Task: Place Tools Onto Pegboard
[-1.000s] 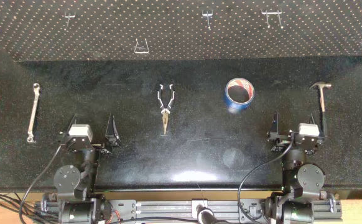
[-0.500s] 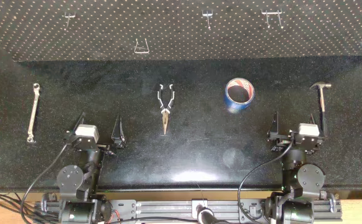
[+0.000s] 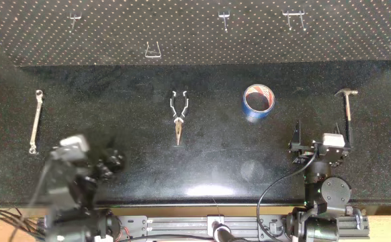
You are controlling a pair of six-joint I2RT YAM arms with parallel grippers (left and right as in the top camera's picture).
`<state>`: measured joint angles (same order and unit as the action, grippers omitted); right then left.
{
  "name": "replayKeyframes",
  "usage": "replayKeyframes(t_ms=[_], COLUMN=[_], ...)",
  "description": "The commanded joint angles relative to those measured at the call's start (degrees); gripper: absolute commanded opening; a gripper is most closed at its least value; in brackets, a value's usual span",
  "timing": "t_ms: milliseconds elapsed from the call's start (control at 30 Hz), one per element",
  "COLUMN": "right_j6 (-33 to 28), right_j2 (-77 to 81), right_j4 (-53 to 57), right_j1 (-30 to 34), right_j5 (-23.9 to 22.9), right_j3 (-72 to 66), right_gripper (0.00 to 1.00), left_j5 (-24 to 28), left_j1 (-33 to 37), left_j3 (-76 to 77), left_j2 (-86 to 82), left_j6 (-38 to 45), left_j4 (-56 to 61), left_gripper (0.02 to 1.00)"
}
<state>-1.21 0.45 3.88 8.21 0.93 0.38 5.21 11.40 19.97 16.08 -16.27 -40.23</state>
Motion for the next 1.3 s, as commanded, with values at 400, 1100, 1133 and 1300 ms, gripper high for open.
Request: replayKeyframes(t_ms=[400,1100,1133,1300], right_j6=[-0.57,-0.59,-0.59,-0.59], right_j2=[-0.39,-0.39,-0.39,-0.39], right_j4=[0.31,0.31,0.31,0.31], right_j1=[0.28,0.28,0.28,0.28], right_j5=[-0.48,-0.48,-0.48,-0.48], right_j3=[-0.15,-0.15,-0.15,-0.15], right_gripper=[0.919,0.919,0.919,0.919], left_j5=[-5.57,-4.11,-4.09,-2.32], left_j1=[21.97,28.33,28.35,28.39], left_j3=[67.71,44.48,44.94,48.35], left_j2=[78.99,81.81,82.05,85.55], left_j6=[50.84,54.88,54.84,54.69], left_j4=[-33.81,-6.34,-6.69,-8.87], left_gripper=[0.993,0.993,0.993,0.996])
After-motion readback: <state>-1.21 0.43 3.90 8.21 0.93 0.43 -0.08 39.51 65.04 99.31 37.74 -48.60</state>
